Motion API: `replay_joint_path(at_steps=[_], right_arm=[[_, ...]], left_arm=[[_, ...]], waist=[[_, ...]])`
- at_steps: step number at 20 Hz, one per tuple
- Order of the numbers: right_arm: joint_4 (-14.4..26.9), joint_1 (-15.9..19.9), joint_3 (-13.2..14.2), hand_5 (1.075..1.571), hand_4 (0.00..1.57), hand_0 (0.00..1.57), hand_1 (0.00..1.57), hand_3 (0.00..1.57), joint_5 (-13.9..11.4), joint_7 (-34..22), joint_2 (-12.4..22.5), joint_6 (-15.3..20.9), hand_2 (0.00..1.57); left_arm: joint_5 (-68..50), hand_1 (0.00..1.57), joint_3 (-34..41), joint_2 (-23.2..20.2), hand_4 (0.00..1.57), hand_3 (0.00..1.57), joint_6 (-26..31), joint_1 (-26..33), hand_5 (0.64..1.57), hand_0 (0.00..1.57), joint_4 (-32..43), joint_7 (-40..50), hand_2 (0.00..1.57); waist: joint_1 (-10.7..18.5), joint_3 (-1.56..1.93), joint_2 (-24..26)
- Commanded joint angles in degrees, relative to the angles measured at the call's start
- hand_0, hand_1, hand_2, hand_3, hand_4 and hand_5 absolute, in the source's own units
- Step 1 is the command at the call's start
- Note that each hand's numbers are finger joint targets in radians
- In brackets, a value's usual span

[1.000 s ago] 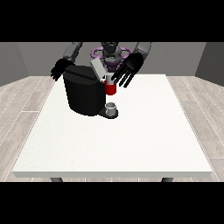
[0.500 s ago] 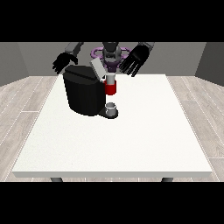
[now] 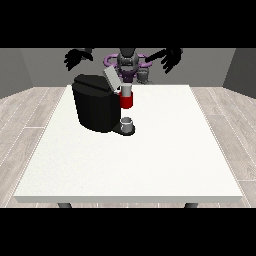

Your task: Insert the coffee pod into the coffee machine and close the lid

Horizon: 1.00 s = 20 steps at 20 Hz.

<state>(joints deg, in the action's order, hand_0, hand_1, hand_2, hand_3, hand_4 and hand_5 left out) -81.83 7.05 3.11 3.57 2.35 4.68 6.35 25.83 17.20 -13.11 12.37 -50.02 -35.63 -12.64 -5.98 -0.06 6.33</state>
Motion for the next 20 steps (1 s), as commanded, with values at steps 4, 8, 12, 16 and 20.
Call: replay_joint_path(at_steps=[4,8,12,16,20], right_arm=[[-2.9,2.3,1.1,1.571,0.0,0.0,0.0,0.0,1.7,-5.6,4.8,-3.9,0.0],[-4.2,3.3,1.1,1.571,0.0,0.0,0.0,0.0,3.1,-5.3,5.5,-6.4,0.0],[-6.7,7.2,-1.7,1.571,0.0,0.0,0.0,0.0,1.5,-8.7,5.4,-6.7,0.0],[-1.3,7.3,-0.9,1.571,0.24,0.0,0.0,0.0,-0.9,-3.6,6.5,-7.5,0.0],[-0.5,7.5,-1.2,1.571,0.0,0.0,0.0,0.0,0.0,-6.6,6.4,-9.0,0.0]], left_arm=[[-5.8,0.0,2.7,7.5,0.19,0.0,-0.9,8.2,1.571,0.0,-1.5,-0.3,0.0],[-8.4,0.0,3.1,8.3,0.09,0.0,0.6,13.5,1.571,0.0,-3.7,-4.0,0.0],[-11.1,0.0,4.1,7.6,0.0,0.0,2.4,15.5,1.571,0.0,-5.6,-4.5,0.0],[-14.3,0.0,3.0,10.5,0.06,0.0,5.5,16.8,1.571,0.0,-10.0,-2.8,0.0],[-17.2,0.0,1.3,11.6,0.0,0.0,7.3,21.7,1.571,0.0,-14.7,1.8,0.0]], waist=[[6.5,0.05,8.2],[8.1,0.06,5.9],[8.8,0.04,4.6],[13.8,0.08,3.4],[15.1,0.08,6.7]])
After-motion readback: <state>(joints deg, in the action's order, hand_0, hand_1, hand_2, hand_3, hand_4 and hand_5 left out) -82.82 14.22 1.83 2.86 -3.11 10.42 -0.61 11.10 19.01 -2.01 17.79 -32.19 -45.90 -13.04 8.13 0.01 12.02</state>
